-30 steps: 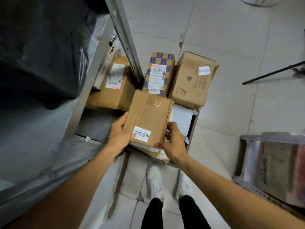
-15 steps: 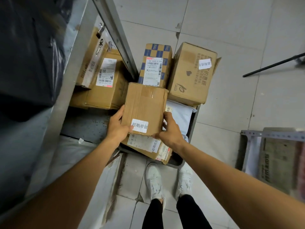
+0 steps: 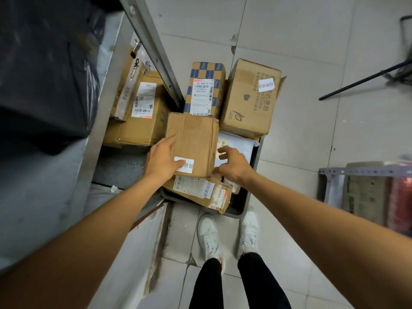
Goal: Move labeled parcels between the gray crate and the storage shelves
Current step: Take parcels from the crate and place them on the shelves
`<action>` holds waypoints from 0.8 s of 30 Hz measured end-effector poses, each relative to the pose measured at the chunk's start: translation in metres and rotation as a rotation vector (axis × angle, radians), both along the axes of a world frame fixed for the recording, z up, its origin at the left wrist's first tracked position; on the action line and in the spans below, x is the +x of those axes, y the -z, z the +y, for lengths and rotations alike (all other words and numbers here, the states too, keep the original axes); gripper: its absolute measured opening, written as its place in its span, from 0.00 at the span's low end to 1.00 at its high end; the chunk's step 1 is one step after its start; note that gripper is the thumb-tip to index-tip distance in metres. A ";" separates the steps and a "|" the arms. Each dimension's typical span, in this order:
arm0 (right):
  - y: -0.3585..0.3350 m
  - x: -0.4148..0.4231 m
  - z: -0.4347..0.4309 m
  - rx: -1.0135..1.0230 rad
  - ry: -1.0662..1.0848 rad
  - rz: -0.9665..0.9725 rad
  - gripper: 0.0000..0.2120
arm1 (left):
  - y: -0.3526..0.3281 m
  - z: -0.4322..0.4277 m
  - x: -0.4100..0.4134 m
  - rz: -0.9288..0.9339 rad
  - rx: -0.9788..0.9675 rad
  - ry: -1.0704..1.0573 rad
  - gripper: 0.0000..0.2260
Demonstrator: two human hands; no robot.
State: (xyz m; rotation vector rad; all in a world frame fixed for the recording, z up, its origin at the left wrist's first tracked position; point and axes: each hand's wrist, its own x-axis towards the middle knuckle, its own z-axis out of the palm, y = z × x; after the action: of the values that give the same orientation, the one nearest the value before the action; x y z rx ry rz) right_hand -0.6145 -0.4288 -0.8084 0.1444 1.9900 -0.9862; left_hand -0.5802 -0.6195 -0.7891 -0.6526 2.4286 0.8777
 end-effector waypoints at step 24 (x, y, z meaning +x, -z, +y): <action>-0.559 -0.097 0.145 0.494 -0.415 0.741 0.26 | -0.521 0.104 -0.122 0.348 -0.297 0.804 0.21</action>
State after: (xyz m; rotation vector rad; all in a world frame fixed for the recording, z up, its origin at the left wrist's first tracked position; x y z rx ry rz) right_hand -0.7117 -0.2842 -0.2489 -0.4118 2.7569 -0.2641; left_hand -0.7020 -0.5154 -0.2685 0.4305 2.7837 0.3085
